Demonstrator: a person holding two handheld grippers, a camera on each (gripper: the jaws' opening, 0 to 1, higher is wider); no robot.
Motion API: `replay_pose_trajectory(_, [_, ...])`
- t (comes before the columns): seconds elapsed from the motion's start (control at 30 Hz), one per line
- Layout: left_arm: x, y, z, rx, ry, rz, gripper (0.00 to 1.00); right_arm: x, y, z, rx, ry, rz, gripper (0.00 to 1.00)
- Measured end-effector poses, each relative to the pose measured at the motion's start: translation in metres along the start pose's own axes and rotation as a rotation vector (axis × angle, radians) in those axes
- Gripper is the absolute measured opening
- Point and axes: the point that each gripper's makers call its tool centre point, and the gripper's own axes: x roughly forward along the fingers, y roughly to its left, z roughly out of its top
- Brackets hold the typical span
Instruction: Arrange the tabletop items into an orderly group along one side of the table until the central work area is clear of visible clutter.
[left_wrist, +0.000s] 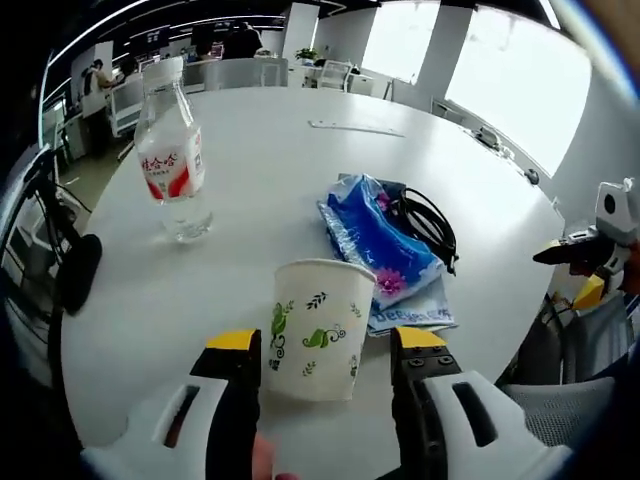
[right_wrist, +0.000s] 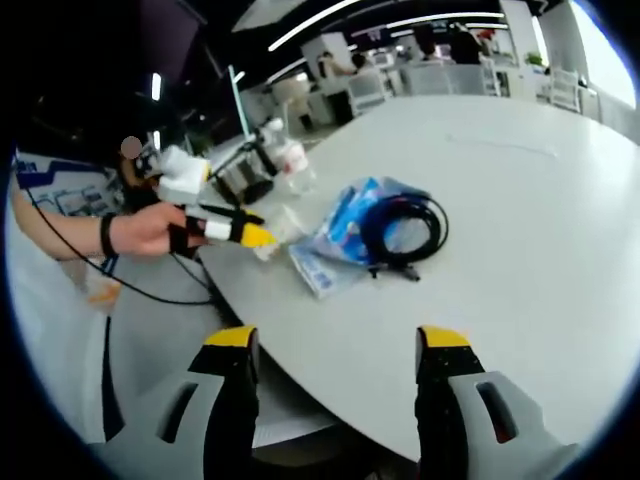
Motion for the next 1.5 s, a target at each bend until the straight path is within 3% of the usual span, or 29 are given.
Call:
replay_pose_trajectory(0.47, [0.013,0.003,-0.006,0.000,0.047,-0.052,0.52,-0.003,0.001,-0.001,0.002,0.001,-0.008,0.62])
replay_pose_trajectory(0.77, [0.013,0.008,-0.007,-0.030,0.032,-0.071,0.41,-0.002,0.002,-0.003,0.001,0.008,-0.006,0.62])
replay_pose_trajectory(1.2, [-0.012,0.014,-0.018,-0.024,-0.010,-0.049,0.39,0.005,0.006,0.001,-0.014,0.015,0.017,0.62])
replay_pose_trajectory(1.5, [-0.027,-0.001,-0.020,0.005,-0.029,-0.064,0.39,0.011,0.017,0.005,-0.036,0.022,0.056,0.60])
